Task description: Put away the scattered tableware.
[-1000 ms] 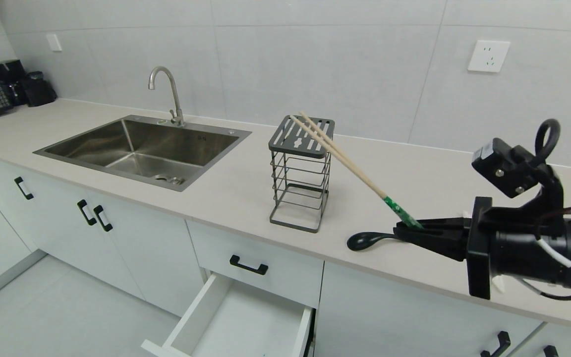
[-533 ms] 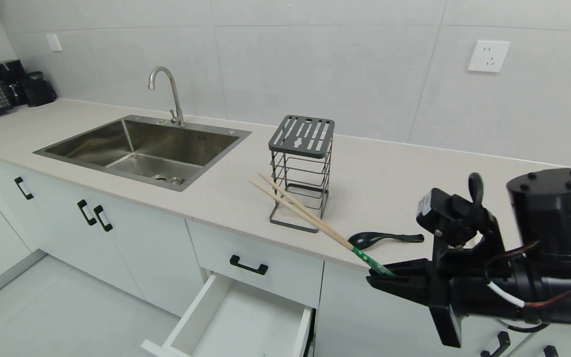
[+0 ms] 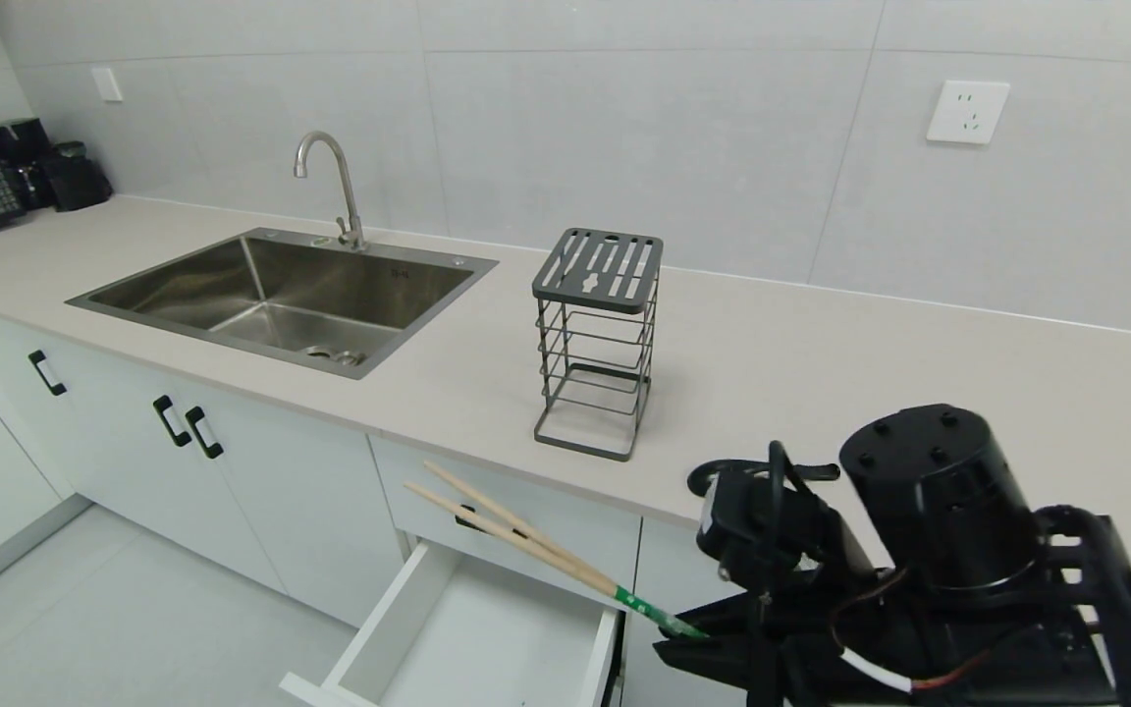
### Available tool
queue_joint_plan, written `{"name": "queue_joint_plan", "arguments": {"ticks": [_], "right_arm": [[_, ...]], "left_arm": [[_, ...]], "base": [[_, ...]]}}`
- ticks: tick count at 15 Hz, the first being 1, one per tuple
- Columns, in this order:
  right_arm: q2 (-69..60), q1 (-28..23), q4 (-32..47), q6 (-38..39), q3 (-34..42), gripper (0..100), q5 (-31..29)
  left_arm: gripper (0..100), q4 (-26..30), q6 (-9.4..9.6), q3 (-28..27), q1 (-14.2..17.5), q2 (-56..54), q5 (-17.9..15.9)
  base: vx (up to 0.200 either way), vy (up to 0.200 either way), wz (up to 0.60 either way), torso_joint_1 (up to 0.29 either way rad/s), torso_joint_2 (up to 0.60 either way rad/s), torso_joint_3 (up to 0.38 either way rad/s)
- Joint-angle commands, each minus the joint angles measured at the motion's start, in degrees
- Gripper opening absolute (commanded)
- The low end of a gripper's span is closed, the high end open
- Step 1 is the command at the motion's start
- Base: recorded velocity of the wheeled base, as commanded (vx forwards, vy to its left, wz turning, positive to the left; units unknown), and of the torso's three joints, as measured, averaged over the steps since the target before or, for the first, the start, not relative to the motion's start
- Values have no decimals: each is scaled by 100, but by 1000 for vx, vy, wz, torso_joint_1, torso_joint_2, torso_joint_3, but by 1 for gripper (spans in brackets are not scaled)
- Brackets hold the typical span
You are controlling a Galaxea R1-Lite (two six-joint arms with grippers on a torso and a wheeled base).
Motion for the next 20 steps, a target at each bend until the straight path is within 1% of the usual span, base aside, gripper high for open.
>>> {"name": "queue_joint_plan", "arguments": {"ticks": [1, 3, 4, 5, 8, 11, 13, 14, 15, 20], "right_arm": [[492, 234, -19, -28, -185, 0, -34], [773, 296, -36, -45, -343, 0, -359], [913, 296, -1, -28, -413, 0, -711], [975, 278, -1, -28, -413, 0, -790], [1028, 243, -10, -10, -510, 0, -790], [1353, 243, -10, -19, -817, 0, -772], [1669, 261, 8, -28, -1222, 0, -764], [1669, 261, 8, -28, -1222, 0, -764], [1854, 331, 52, -19, -1406, 0, -764], [2118, 428, 69, -19, -1617, 0, -764]], "left_arm": [[100, 0, -1, 0, 0, 7, -1], [100, 0, -1, 0, 0, 7, -1], [100, 0, -1, 0, 0, 7, -1], [100, 0, -1, 0, 0, 7, -1], [100, 0, -1, 0, 0, 7, -1], [100, 0, -1, 0, 0, 7, -1], [100, 0, -1, 0, 0, 7, -1], [100, 0, -1, 0, 0, 7, -1], [100, 0, -1, 0, 0, 7, -1], [100, 0, -1, 0, 0, 7, -1]], "base": [[0, 0, 0, 0, 0, 0], [0, 0, 0, 0, 0, 0], [0, 0, 0, 0, 0, 0], [0, 0, 0, 0, 0, 0], [0, 0, 0, 0, 0, 0], [0, 0, 0, -17, 25, 20], [0, 0, 0, -173, 332, 171], [0, 0, 0, -232, 456, 222], [0, 0, 0, -246, 491, 232], [0, 0, 0, -193, 377, 183]]}}
